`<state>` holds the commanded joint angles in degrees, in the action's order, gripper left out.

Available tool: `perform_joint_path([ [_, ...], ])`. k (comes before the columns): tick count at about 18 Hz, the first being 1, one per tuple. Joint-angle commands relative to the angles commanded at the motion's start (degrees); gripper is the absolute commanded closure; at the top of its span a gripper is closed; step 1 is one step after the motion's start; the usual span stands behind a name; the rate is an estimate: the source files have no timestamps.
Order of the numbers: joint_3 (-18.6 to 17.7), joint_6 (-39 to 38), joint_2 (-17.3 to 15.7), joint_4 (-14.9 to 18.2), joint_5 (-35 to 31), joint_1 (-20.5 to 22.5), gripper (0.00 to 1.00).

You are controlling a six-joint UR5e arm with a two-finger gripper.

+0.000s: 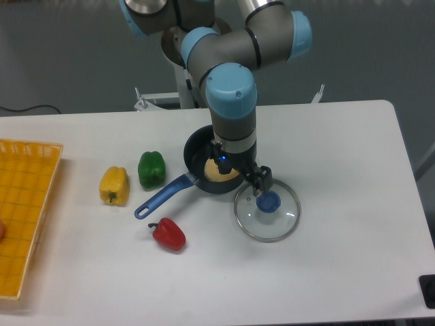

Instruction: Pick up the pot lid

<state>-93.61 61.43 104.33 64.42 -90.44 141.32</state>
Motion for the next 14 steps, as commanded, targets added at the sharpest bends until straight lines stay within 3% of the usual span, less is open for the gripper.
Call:
perform_joint_path([
  [6, 0.3, 0.0, 0.1, -0.3, 3.9, 0.4, 0.00],
  [9, -2.3, -0.1, 0.4, -0.8, 3.7, 0.3, 0.00],
  [14, -2.9, -0.4, 0.7, -1.8, 3.7, 0.4, 0.00],
])
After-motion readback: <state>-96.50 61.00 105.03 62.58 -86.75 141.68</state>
